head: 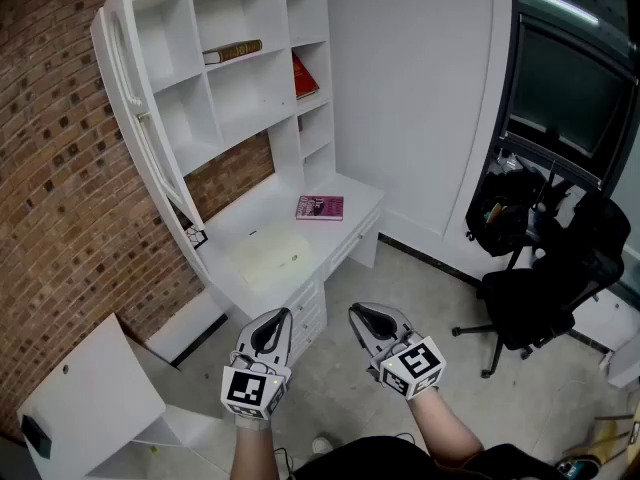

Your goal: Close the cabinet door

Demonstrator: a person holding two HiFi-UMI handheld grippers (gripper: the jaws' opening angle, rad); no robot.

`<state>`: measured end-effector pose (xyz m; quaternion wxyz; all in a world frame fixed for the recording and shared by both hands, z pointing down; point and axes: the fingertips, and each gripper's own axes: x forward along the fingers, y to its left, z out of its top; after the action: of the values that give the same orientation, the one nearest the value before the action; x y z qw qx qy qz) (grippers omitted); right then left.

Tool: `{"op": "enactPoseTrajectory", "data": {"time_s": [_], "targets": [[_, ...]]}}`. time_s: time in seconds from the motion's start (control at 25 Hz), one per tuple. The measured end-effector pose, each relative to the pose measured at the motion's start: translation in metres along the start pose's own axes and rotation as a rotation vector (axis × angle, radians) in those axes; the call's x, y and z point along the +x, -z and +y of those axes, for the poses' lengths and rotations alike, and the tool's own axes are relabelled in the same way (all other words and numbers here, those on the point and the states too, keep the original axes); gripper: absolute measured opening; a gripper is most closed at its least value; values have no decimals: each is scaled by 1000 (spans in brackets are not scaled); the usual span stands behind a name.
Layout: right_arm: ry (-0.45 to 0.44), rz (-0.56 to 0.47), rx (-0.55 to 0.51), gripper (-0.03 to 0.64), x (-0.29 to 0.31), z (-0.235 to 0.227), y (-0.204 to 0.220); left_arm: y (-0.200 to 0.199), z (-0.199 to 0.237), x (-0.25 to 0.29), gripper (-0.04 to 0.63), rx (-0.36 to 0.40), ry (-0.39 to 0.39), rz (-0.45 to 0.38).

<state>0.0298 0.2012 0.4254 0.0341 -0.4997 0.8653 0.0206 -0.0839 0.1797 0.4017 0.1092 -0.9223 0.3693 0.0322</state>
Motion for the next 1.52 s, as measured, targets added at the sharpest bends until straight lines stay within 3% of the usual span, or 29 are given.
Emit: {"op": "enactPoseTrajectory", "data": {"time_s": [0.6, 0.84, 1.16, 1.52], "targets": [[16, -21, 48, 38, 61, 25, 13, 21, 68, -14, 9, -36, 17, 10], [44, -36, 58, 38, 84, 10, 15, 29, 91, -1, 9, -34, 32, 6], [20, -54, 77, 40, 116, -51, 22, 39, 105, 66, 9, -16, 12, 4], [-96, -62, 121, 40, 182, -148, 14, 40, 139, 172, 9, -4, -88, 22]]}}
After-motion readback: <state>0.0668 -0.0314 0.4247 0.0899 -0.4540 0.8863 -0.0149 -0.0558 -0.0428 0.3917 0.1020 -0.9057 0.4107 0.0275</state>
